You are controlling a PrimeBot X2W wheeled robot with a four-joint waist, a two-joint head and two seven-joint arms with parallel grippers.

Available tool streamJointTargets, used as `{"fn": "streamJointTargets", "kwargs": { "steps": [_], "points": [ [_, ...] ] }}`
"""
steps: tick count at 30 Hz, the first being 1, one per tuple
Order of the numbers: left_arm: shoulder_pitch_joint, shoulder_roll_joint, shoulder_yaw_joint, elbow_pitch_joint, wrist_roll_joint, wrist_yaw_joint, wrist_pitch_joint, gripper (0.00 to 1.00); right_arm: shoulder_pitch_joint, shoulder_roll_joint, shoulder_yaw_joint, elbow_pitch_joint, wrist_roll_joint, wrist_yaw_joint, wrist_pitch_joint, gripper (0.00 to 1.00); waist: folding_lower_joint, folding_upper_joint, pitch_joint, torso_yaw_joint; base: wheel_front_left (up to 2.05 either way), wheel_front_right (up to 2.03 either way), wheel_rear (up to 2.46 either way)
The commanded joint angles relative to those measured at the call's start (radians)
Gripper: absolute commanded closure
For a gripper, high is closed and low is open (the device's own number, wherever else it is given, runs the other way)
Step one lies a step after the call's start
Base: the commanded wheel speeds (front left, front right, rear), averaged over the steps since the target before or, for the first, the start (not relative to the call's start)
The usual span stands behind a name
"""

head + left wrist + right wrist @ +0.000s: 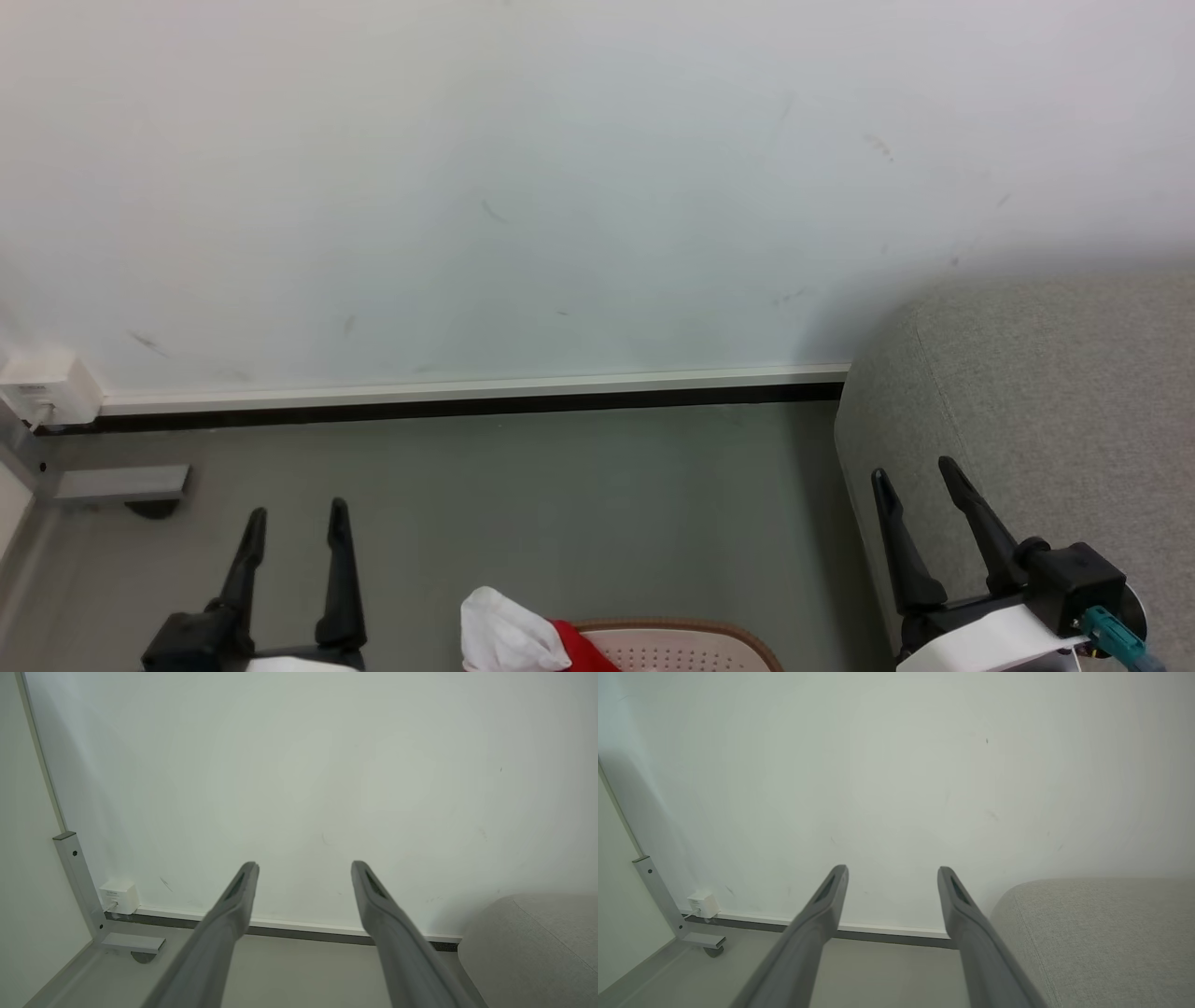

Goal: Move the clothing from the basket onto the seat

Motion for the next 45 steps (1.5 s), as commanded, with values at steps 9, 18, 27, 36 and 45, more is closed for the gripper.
{"fn": "streamJointTargets", "kwargs": {
  "steps": [9, 18, 27, 36, 45],
  "points": [
    [0.011, 0.006, -0.004, -0.019, 0.09, 0.003, -0.026, 0.0, -0.016, 0.001, 0.009, -0.001, -0.074, -0.002, -0.024, 0.0, 0.0, -0.0001, 0.0, -0.003, 0.0, 0.0, 0.0],
    [0.018, 0.002, -0.004, -0.026, 0.153, 0.0, -0.041, 0.0, -0.02, 0.003, 0.014, -0.001, -0.129, -0.002, -0.039, 0.0, 0.0, -0.0001, -0.003, -0.006, 0.0, 0.0, 0.0],
    [0.016, -0.004, 0.002, -0.029, 0.164, -0.004, -0.042, 0.0, -0.022, 0.004, 0.012, 0.004, -0.113, -0.002, -0.041, 0.0, 0.0, -0.0001, -0.004, -0.008, 0.0, 0.0, 0.0],
    [0.015, -0.008, 0.01, -0.027, 0.166, -0.011, -0.042, 0.0, -0.024, 0.006, 0.01, 0.001, -0.102, -0.002, -0.041, 0.0, 0.0, -0.0001, -0.003, -0.013, 0.0, 0.0, 0.0],
    [0.01, -0.012, 0.016, -0.025, 0.165, -0.018, -0.042, 0.0, -0.021, 0.007, 0.008, -0.002, -0.086, -0.002, -0.041, 0.0, 0.0, -0.0001, 0.002, -0.023, 0.0, 0.0, 0.0]
  ]
}}
